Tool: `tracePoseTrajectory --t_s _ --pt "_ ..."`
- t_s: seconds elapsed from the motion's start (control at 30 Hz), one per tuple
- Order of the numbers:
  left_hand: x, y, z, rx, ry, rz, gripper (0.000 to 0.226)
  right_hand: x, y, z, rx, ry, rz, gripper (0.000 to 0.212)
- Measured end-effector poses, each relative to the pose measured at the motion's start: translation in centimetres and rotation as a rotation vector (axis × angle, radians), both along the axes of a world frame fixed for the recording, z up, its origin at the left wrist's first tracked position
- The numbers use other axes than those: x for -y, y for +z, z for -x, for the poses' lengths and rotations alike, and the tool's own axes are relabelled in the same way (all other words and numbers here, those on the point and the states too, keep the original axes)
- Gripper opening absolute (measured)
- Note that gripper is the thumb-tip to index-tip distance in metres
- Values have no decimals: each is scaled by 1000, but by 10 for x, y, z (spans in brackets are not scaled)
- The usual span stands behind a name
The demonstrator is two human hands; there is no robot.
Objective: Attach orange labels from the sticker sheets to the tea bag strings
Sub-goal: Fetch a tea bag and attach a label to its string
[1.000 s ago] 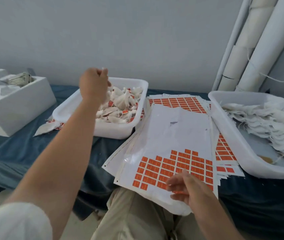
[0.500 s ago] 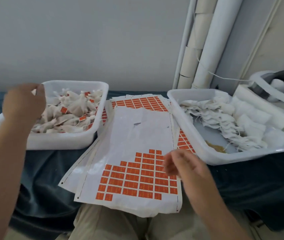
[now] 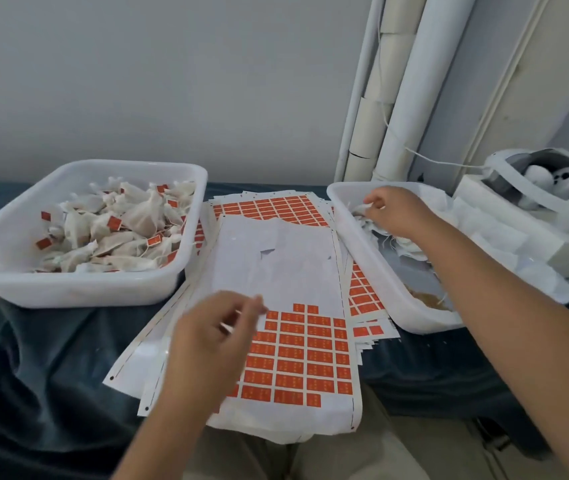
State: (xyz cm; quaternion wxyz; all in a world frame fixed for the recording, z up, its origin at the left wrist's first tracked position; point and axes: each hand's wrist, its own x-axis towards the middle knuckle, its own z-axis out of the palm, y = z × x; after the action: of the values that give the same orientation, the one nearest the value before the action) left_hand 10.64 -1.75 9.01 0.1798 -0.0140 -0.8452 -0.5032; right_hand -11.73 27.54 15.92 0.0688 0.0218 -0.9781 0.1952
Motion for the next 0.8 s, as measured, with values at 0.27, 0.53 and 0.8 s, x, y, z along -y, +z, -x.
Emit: tracePoseTrajectory --t_s 0.27,0.53,0.8 --pt "-9 -28 -8 181 -26 -171 47 24 -24 44 13 -87 72 34" --pt "-3 -20 -7 230 -4 -177 51 13 -14 37 -303 -171 292 26" --pt "-2 -17 -9 202 -42 -178 46 0 47 2 -364 12 553 27"
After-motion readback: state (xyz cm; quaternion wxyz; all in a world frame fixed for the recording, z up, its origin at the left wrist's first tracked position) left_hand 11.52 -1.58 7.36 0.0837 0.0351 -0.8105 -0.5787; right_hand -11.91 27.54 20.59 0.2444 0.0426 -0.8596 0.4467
